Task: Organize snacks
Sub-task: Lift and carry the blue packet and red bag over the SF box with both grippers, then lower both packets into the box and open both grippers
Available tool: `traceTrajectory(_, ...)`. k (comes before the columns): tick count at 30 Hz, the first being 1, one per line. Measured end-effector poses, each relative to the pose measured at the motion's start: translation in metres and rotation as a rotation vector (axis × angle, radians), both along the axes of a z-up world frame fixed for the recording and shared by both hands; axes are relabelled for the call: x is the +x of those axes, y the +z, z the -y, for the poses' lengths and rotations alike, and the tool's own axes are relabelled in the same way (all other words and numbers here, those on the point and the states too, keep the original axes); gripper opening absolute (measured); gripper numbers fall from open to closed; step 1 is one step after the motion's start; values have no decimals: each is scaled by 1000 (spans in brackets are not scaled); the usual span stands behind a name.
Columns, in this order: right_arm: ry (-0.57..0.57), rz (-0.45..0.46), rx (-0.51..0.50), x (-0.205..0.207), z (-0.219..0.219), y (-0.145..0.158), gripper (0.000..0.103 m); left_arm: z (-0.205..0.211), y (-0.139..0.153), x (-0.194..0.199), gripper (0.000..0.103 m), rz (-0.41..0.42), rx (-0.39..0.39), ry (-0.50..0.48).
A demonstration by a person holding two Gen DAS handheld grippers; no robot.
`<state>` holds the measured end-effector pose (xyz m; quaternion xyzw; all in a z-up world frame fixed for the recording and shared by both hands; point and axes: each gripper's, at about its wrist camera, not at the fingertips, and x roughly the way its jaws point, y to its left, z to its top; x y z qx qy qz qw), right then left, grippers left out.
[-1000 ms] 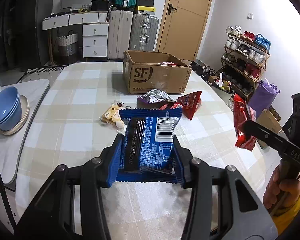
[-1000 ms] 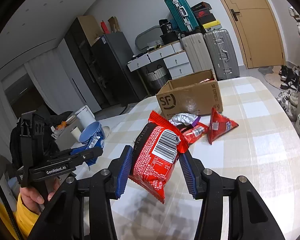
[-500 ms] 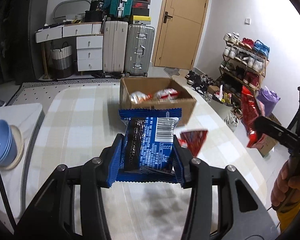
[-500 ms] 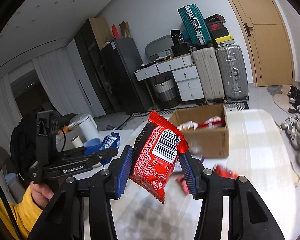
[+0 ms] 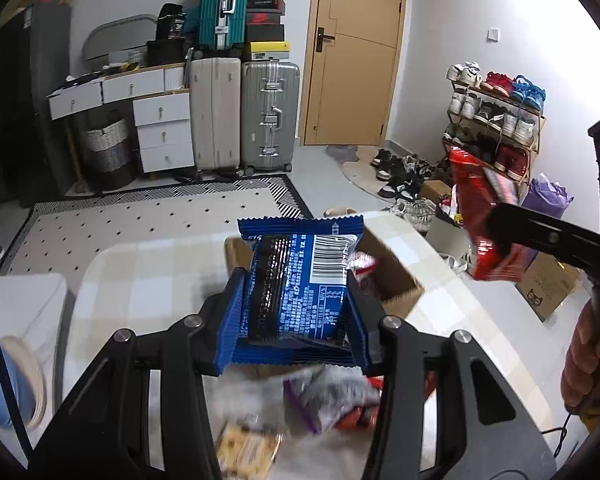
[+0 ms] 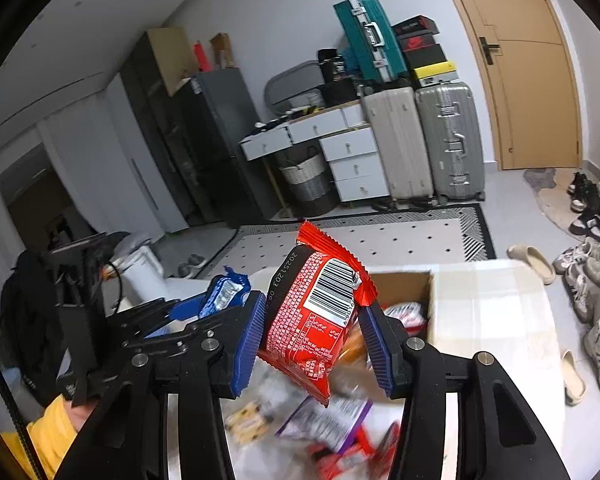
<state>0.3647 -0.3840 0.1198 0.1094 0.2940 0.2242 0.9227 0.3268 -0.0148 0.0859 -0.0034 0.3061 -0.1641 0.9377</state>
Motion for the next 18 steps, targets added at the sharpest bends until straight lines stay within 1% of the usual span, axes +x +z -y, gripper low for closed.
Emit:
traceTrajectory(3, -9, -30, -22, 29, -2, -6, 48, 11, -2, 37, 42, -32, -17, -18)
traceTrajectory(5, -14, -50, -49, 49, -4, -13, 48, 17, -8, 64, 42, -55, -23, -16)
traceTrajectory(7, -15, -60, -79, 63, -7, -21, 48, 20, -16, 90, 42, -88, -48, -22)
traceTrajectory(8, -14, -66, -88, 70, -8, -23, 48, 23, -19, 100, 42, -100, -45, -18)
traceTrajectory(12, -7, -88, -136, 94, -16, -38, 48, 30, -35, 133, 42, -139, -49, -2)
traceTrajectory(15, -3, -107, -142, 107, -18, -50, 48, 37, -48, 153, 42, -159, -45, -1)
traceTrajectory(18, -4, -125, -150, 116, -19, -61, 48, 43, -61, 165, 42, -177, -36, -7)
